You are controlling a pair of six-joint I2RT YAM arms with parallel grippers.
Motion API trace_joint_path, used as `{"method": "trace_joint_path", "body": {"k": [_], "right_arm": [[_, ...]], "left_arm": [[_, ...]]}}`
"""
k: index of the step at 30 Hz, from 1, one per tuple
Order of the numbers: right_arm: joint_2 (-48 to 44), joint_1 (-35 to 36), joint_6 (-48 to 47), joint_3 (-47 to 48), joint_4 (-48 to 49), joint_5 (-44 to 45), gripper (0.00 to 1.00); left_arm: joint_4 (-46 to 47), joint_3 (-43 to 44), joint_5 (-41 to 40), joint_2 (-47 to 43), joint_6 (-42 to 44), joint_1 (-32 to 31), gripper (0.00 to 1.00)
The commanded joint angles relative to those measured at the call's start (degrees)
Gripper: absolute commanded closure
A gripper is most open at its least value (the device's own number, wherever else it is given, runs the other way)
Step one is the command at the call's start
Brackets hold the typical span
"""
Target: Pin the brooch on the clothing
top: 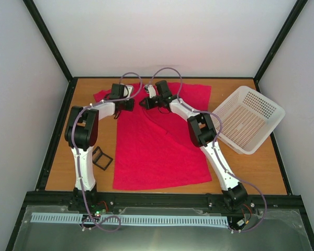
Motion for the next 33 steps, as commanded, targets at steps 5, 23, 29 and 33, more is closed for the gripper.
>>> {"method": "trace_joint_path", "body": {"k": [5, 23, 29, 33], "right_arm": [[-1.22, -0.50, 1.10, -0.26, 2.03, -1.10, 0.97], [-0.55, -1.31, 4.21, -0.63, 5.27, -3.29, 0.97], [-0.04, -1.31, 4.17, 0.17, 4.99, -4.44, 0.97], [0.05, -1.31, 4.02, 0.41, 4.85, -4.83, 0.97]], "left_arm": [[-0.74, 1.33, -5.57, 1.96, 5.23, -2.94, 0.99], [-3.83, 3.83, -8.21, 3.76, 8.72, -4.31, 0.99], [-3.71, 3.76, -7.70, 3.87, 9.41, -4.85, 0.99], [-3.85, 4.10, -7.39, 4.46, 9.58, -5.22, 0.99]]}}
